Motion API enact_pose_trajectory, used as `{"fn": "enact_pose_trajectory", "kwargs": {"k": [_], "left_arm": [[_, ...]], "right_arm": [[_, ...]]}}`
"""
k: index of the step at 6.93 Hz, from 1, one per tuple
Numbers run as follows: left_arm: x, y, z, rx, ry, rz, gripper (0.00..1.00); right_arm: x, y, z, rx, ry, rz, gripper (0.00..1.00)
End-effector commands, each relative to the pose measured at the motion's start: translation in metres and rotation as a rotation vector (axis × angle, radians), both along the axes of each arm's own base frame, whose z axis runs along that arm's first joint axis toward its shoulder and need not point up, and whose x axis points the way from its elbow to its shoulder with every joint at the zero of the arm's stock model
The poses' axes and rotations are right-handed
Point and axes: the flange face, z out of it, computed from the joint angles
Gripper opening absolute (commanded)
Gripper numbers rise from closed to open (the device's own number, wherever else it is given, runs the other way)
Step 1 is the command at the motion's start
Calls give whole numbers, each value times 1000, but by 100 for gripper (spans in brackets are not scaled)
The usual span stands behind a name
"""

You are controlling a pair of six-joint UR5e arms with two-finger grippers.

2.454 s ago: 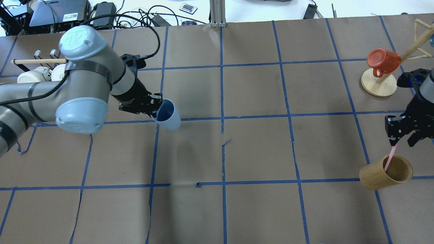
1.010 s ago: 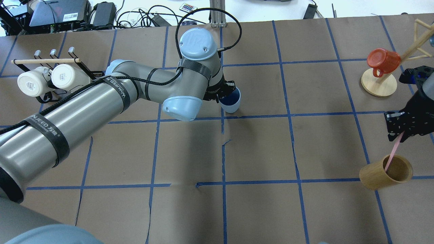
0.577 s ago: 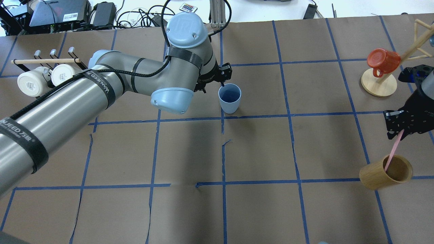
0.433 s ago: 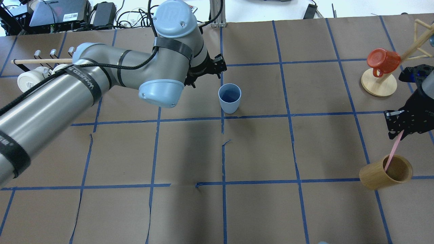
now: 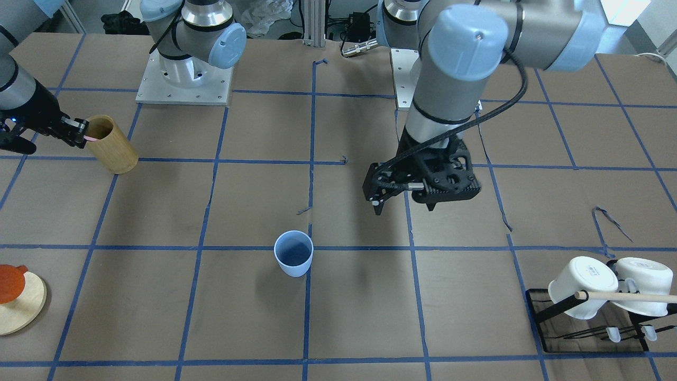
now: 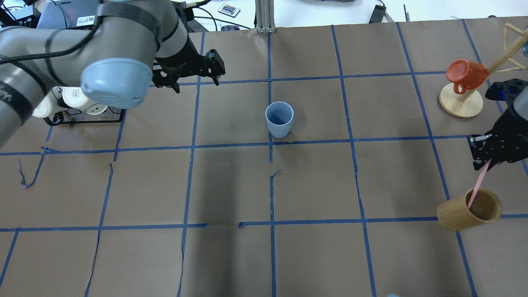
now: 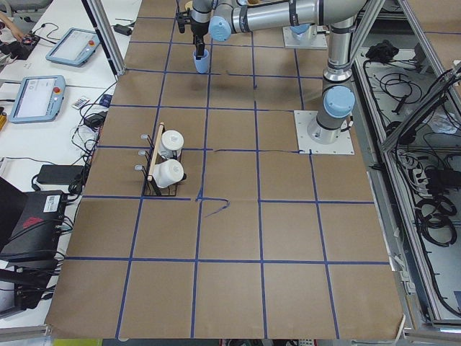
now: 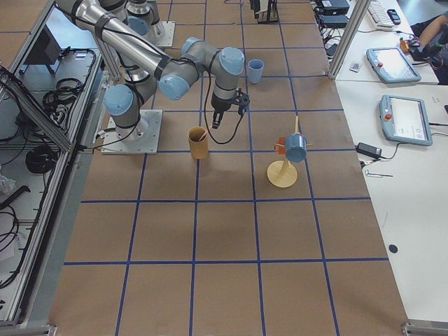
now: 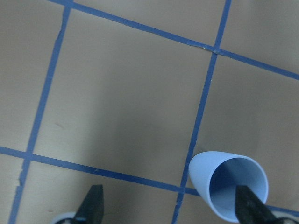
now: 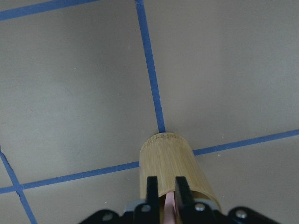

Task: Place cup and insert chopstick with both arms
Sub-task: 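Release the light blue cup and raise the left gripper back toward the rack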

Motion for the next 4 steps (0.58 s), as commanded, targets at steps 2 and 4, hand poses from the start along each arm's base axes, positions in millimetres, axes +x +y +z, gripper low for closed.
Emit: {"fn": "enact_pose_trajectory", "kwargs": {"k": [2,4], "left_arm": [[46,49,63,23,-66,-22,100],[52,49,66,19,-66,-11,100]], "right_arm": [[0,0,0,4,1,2,24],[1,2,4,36,-21,1,0]]}}
